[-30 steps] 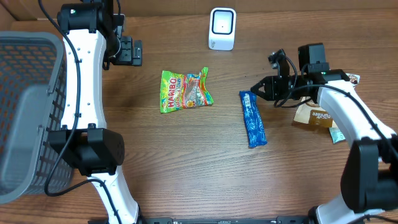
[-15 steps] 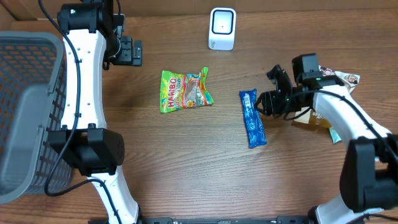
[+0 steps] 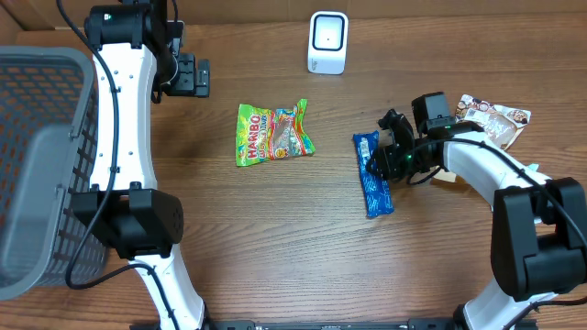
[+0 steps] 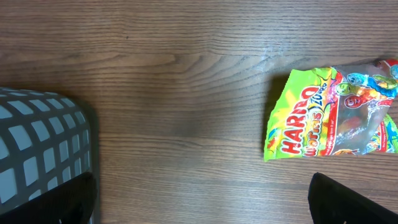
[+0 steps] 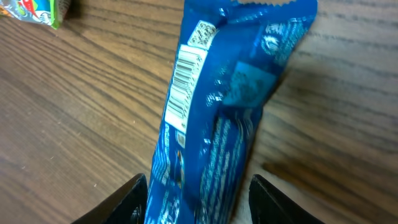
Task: Scan the item barcode
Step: 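Lower the right gripper onto the blue bar and grasp it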
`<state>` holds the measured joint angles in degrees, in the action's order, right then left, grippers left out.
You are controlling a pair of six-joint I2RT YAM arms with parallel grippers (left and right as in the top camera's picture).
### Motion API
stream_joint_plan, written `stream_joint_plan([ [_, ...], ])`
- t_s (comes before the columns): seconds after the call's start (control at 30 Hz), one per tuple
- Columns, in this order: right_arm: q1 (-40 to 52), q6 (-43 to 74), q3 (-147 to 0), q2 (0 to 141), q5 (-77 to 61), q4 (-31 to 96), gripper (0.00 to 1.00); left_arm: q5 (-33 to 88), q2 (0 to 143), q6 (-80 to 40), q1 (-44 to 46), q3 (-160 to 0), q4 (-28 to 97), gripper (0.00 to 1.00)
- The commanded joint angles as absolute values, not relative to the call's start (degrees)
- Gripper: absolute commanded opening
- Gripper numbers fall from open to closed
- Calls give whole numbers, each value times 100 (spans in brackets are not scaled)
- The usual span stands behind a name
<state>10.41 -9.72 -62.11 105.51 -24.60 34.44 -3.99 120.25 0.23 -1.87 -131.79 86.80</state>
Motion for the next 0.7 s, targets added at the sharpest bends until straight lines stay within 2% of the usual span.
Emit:
stream_joint_plan([
  [0.0,1194,-770,-6031,10680,-2045,3315,54,-338,12068,132,-137,-13216,8672,100],
  [0.13,1243,-620,-5959,10711,-1992,3179,51,-338,12068,132,-137,-13216,8672,99],
  [0.2,1243,-508,-5959,10739,-1994,3096,41,-338,12068,132,-137,-13216,8672,100],
  [0.23,1243,-395,-5957,10757,-1968,3020,29,-336,12068,132,-137,-13216,8672,99],
  [0.43,1243,-311,-5957,10993,-1935,2838,26,-338,12068,132,-137,-13216,8672,100],
  [0.6,1243,-292,-5972,11059,-2220,2902,5,-338,12068,132,-137,-13216,8672,99],
  [0.67,1243,-294,-6023,11032,-2480,2904,4,-336,12068,132,-137,-13216,8672,100],
])
